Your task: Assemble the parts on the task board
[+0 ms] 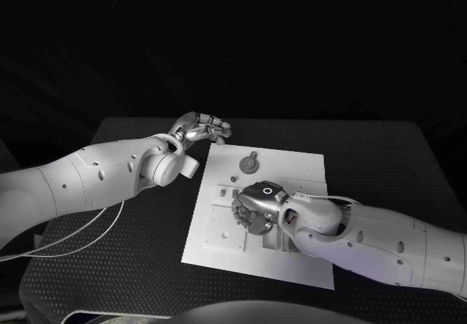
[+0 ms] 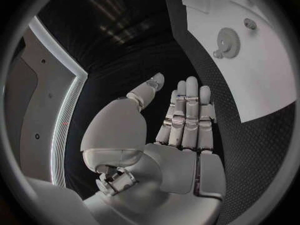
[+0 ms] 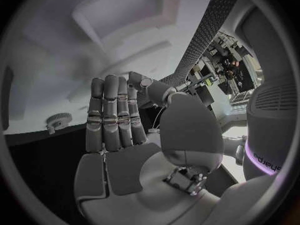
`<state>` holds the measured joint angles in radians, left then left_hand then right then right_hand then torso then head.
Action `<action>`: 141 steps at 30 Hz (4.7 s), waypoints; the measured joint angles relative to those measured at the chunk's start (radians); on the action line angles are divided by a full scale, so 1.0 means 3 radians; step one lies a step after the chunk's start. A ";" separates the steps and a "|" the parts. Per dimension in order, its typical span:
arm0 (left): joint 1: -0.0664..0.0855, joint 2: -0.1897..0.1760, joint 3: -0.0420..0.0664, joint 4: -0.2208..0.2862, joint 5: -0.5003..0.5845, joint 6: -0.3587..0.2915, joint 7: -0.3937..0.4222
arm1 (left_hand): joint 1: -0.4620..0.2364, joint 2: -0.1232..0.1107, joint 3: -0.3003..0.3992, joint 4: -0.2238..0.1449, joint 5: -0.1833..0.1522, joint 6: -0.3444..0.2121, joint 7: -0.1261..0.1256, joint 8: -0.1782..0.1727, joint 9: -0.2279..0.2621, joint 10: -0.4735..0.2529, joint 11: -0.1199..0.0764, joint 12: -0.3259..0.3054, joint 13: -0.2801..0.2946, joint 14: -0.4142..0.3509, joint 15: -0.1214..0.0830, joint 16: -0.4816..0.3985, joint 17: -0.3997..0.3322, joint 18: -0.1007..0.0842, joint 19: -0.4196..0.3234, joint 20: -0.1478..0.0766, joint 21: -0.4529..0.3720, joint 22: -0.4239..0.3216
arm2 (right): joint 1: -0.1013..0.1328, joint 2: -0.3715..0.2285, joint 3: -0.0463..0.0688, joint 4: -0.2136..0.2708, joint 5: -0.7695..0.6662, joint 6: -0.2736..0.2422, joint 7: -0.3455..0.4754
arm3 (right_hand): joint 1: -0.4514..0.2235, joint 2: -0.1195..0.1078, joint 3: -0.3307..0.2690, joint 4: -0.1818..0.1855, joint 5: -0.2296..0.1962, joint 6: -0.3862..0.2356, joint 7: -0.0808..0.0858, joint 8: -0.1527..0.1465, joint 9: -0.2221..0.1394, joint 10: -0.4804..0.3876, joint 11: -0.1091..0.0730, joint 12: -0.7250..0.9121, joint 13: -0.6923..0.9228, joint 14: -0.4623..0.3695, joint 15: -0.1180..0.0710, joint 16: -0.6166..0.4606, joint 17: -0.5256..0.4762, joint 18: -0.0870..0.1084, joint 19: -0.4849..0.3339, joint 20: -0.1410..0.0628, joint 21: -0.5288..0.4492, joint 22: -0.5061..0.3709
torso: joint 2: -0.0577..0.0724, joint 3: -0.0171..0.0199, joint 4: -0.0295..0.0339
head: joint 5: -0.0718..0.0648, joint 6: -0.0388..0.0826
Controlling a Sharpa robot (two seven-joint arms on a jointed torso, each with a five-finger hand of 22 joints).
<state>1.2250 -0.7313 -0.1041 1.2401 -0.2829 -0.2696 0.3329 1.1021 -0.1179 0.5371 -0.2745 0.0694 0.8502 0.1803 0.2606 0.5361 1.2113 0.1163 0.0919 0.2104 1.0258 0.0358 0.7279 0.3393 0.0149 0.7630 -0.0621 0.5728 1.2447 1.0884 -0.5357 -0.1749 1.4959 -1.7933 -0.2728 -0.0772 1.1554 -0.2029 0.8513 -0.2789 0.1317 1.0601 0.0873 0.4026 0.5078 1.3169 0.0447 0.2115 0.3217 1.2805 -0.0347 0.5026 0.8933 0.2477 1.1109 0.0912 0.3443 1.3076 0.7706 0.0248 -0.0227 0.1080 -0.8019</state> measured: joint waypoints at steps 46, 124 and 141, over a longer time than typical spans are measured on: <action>0.0003 -0.0013 -0.0001 0.0005 0.0002 0.0006 -0.0015 | 0.0000 0.0000 0.0000 0.0000 0.0000 0.0000 0.0000 0.0000 0.0002 -0.0011 -0.0012 0.0000 -0.0003 0.0000 0.0000 -0.0013 0.0014 0.0000 0.0000 0.0000 -0.0013 0.0008 | -0.0002 0.0074 -0.0052 -0.0018 -0.0063 0.0034 -0.0084 | -0.0040 -0.0011 0.0002 0.0002 -0.0026 -0.0037 0.0049 -0.0054 0.0023 -0.0053 0.0039 -0.0094 0.0021 -0.0020 0.0030 -0.0085 0.0011 -0.0004 -0.0025 0.0024 -0.0042 0.0001 | -0.0001 0.0000 0.0000 | -0.0024 -0.0024; 0.0004 0.0022 -0.0002 -0.0218 0.0013 0.0044 0.0011 | 0.0000 0.0000 0.0000 0.0000 0.0000 0.0006 -0.0006 0.0020 0.0019 -0.0016 -0.0007 0.0000 -0.0011 -0.0019 0.0019 -0.0081 0.0060 0.0000 -0.0024 0.0024 -0.0052 0.0038 | 0.0225 -0.0911 0.0121 0.0150 0.0559 0.0107 0.0126 | -0.0160 -0.0275 -0.0699 0.0182 -0.0188 -0.0652 0.0179 -0.0348 -0.0152 -0.0708 0.0279 -0.0431 -0.0253 -0.0213 0.0175 -0.0220 0.0206 0.0001 -0.0257 0.0112 -0.0091 0.0000 | -0.0040 0.0017 -0.0034 | -0.0164 0.0084; 0.0004 0.0011 -0.0002 -0.0214 0.0016 0.0057 0.0011 | 0.0000 0.0000 0.0000 0.0000 0.0000 0.0006 -0.0006 0.0019 0.0019 -0.0016 -0.0007 0.0000 -0.0014 -0.0019 0.0019 -0.0081 0.0066 0.0000 -0.0024 0.0024 -0.0052 0.0044 | 0.0195 -0.0834 0.0113 0.0145 0.0346 0.0102 0.0095 | 0.0028 -0.0166 -0.0260 0.0300 -0.0262 -0.0311 0.0137 -0.0164 -0.0109 -0.0220 0.0100 -0.0166 -0.0094 -0.0026 0.0027 -0.0158 0.0292 0.0027 -0.0088 0.0017 0.0033 0.0002 | -0.0039 0.0011 -0.0032 | -0.0150 0.0054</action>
<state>1.2262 -0.7280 -0.1049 1.1759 -0.2782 -0.2527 0.3362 1.1021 -0.1179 0.5371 -0.2746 0.0694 0.8520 0.1785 0.2664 0.5416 1.2064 0.1142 0.0920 0.2061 1.0200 0.0415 0.7035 0.3591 0.0149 0.7559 -0.0550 0.5573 1.2579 1.1469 -0.7860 -0.1409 1.5394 -1.6895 -0.2424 -0.0487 1.1639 -0.2527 0.7731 -0.1889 0.0532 0.9668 0.1284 0.3534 0.4750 1.2509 0.0748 0.1617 0.2934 1.2727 -0.0266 0.4553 0.9808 0.2557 1.0844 0.0962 0.3542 1.3081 0.7588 0.0282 -0.0322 0.0631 -0.7856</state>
